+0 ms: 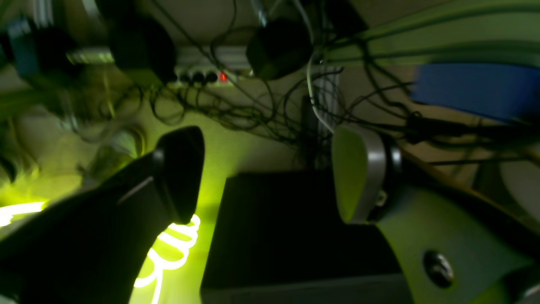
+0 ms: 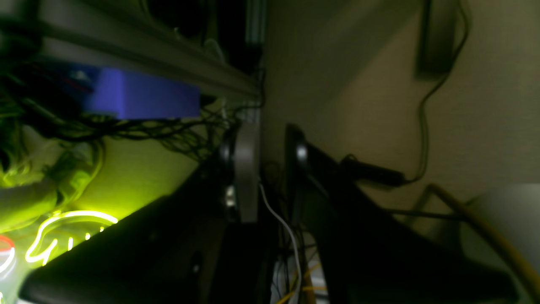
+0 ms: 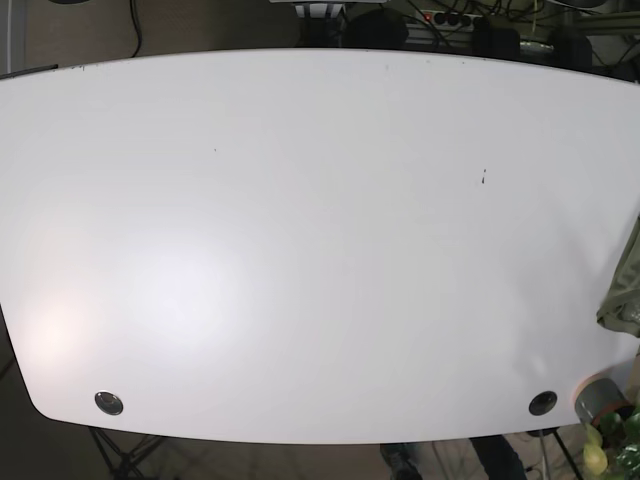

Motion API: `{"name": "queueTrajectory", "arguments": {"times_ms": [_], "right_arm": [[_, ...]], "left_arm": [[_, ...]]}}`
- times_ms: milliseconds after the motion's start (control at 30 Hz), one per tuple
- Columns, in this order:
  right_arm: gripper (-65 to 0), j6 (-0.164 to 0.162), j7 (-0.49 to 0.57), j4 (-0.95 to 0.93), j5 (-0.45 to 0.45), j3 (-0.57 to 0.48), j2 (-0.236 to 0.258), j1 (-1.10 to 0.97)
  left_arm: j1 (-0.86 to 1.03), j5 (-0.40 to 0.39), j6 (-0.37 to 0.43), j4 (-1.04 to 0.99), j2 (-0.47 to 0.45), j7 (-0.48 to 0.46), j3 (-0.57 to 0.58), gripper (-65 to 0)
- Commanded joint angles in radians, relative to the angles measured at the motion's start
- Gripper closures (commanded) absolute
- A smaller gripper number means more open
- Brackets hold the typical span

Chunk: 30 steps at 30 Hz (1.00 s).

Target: Fold the T-shirt properly

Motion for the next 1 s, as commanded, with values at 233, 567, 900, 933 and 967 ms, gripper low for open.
{"name": "queueTrajectory", "arguments": {"times_ms": [233, 567, 900, 933, 967], "right_arm": [[-10.1, -0.005, 0.015, -0.321, 0.002, -0.076, 0.005, 0.178], [-10.1, -0.009, 0.015, -0.608, 0.007, -0.145, -0.002, 0.385], [-10.1, -0.009, 0.015, -0.832, 0.002, -0.143, -0.044, 0.566], [-10.1, -0.009, 0.015, -0.853, 0.002, -0.143, -0.044, 0.581], [-10.1, -0.009, 0.015, -0.889, 0.003, -0.143, -0.044, 0.604]], "left_arm": [[-0.228, 0.002, 0.001, -0.414, -0.075, -0.006, -0.006, -41.3], [-0.431, 0.042, 0.003, -0.684, -0.090, -0.007, -0.006, -36.7], [-0.584, 0.182, 0.105, -0.920, -0.083, -0.087, -0.005, -36.8], [-0.598, 0.193, 0.133, -0.946, -0.083, -0.105, -0.005, -36.8], [-0.618, 0.208, 0.165, -0.995, -0.081, -0.135, -0.005, -36.9]]}}
